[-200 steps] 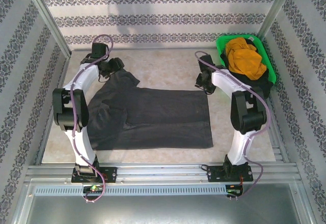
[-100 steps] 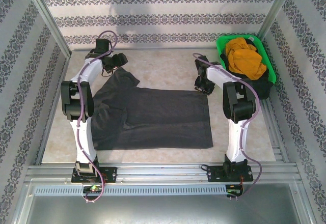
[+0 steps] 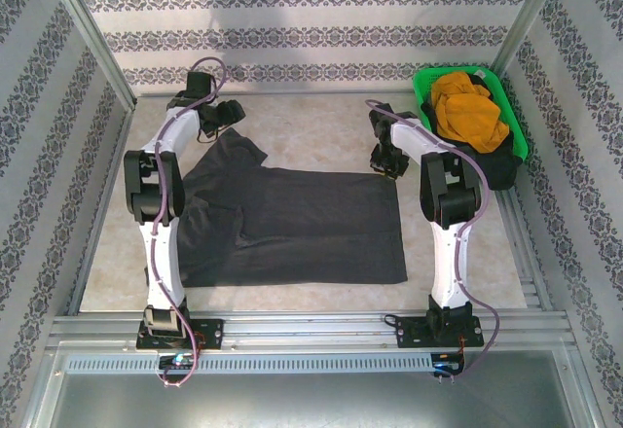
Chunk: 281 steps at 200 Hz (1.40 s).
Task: Fold and stack the t-shirts
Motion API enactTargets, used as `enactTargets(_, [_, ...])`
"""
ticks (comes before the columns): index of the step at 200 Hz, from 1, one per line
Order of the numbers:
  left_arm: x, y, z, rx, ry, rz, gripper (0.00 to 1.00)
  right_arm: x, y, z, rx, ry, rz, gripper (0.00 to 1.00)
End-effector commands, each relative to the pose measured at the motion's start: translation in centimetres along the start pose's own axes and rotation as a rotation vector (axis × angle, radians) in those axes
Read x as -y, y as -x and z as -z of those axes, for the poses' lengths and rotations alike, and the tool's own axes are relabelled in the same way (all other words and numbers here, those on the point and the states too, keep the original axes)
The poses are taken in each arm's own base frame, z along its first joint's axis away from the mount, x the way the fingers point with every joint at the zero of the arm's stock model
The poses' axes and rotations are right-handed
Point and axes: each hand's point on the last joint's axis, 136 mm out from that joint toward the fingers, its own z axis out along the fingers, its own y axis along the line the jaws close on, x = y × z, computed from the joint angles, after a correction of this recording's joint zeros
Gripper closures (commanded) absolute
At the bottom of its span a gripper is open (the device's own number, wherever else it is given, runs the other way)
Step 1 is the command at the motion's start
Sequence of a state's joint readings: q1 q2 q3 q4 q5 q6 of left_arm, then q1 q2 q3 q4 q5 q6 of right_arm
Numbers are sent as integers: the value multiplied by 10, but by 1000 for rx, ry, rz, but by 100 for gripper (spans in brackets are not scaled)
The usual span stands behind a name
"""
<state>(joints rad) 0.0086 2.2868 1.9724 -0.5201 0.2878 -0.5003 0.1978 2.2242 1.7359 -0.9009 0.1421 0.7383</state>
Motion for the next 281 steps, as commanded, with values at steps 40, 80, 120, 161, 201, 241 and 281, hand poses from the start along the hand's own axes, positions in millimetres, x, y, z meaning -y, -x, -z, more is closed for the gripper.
enactTargets(40, [-43,0,-24,-38,209,10,32,4,-9,3,-21,-7,28,100])
enactTargets(80, [-44,0,-40,-32,244,-4,39,4,-14,2,-29,0,31,100])
enactTargets(120, [-41,-2,-53,-52,263,-2,44,6,-20,1,-40,5,30,100])
enactTargets(161, [-35,-23,-59,-108,300,-44,48,5,-20,0,-44,12,25,100])
enactTargets(201, [-54,-43,-60,-165,398,-32,66,4,-20,0,-45,20,21,100])
enactTargets(241, [-52,-35,-54,-151,410,-42,92,2,-21,0,-37,37,26,100])
enactTargets(281, [-40,-2,-16,-48,433,-59,100,-2,-14,8,1,95,36,100])
